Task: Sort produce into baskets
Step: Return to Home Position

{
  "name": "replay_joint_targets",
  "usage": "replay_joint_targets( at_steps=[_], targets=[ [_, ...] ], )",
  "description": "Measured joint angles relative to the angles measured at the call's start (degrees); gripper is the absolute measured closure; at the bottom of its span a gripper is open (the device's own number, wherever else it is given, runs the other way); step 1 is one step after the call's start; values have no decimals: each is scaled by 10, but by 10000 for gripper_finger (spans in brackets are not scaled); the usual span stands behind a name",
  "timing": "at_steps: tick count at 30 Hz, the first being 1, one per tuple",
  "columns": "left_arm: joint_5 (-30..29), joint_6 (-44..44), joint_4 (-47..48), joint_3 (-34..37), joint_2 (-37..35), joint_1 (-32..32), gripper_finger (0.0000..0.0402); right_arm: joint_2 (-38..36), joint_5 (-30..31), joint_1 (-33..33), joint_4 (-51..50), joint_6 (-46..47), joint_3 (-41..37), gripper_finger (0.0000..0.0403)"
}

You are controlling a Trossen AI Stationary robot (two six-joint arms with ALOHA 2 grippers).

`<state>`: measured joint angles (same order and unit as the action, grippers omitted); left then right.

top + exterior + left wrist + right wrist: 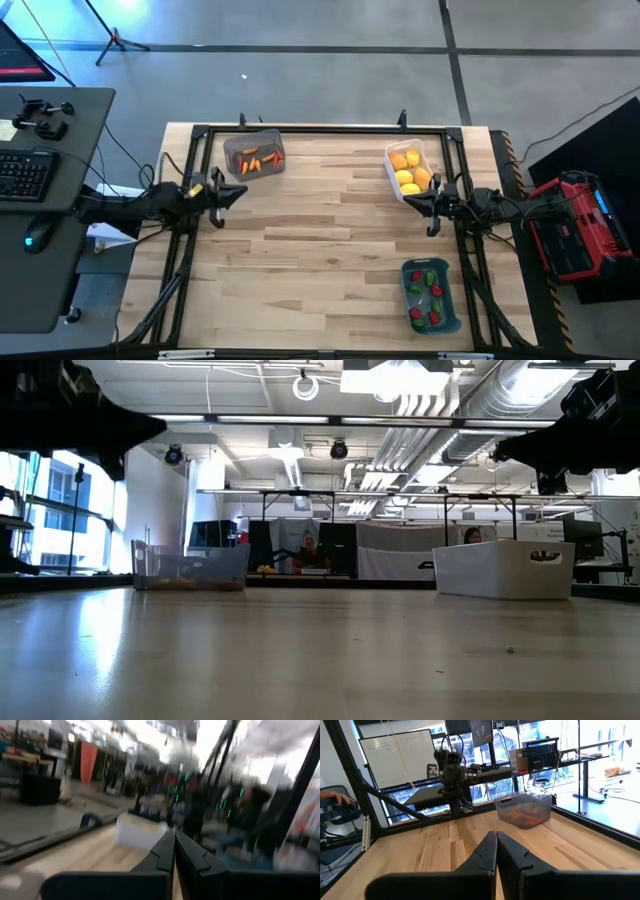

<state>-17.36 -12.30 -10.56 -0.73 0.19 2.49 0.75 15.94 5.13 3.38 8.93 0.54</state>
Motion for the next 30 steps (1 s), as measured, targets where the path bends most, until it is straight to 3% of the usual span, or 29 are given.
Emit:
replay_joint_targets(
  at_steps=[6, 12, 30],
  targets=[
    [8, 17, 75, 0, 0, 3, 400, 0, 0, 0, 0, 0, 0, 402],
    [76, 58, 84, 0, 0, 3, 400, 0, 0, 0, 0, 0, 0, 402],
    [78, 34, 82, 0, 1, 3, 401, 0, 0, 0, 0, 0, 0, 402]
  ],
)
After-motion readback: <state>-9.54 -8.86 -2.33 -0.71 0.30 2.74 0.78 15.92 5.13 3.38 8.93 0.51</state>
